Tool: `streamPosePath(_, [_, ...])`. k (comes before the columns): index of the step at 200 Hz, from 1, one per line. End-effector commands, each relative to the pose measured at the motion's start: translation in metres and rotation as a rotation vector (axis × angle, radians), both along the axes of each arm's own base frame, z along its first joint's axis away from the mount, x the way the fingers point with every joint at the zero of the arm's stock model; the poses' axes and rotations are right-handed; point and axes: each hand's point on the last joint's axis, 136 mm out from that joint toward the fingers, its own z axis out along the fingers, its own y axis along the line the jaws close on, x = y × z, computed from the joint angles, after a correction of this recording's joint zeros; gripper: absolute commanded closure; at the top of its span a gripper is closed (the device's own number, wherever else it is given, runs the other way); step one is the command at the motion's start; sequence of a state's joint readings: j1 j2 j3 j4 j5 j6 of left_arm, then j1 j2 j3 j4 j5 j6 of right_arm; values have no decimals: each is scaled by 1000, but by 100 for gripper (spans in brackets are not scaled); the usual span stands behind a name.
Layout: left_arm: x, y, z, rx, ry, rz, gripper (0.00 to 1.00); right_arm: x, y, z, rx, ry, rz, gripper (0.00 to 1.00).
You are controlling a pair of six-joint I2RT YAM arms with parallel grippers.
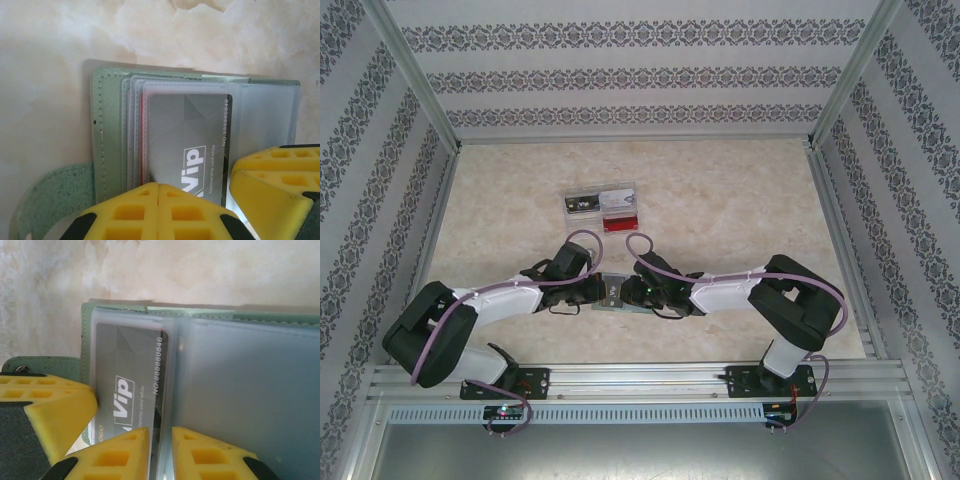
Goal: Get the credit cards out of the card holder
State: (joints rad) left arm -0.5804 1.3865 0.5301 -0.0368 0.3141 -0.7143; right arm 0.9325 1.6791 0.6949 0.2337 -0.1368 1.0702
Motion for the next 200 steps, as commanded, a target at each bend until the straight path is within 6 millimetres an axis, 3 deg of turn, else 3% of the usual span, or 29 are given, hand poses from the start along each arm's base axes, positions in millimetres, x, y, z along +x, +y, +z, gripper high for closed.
streamPosePath(1, [-5, 2, 6, -24, 8, 10, 92, -2, -4, 1, -51, 2, 2, 79])
streamPosePath(27, [-4, 5, 14, -18, -19, 9, 91, -1, -2, -1, -59, 9, 9, 79])
streamPosePath(91, [-11, 13, -11, 39, 50, 26, 92, -1, 2, -8, -61, 29, 14, 80])
streamPosePath(165, [-13, 6, -18, 30, 69, 16, 93, -3, 4, -10, -44, 43, 16, 83])
streamPosePath(200, [-14, 7, -18, 39, 70, 20, 93, -3, 4, -8, -39, 37, 16, 92])
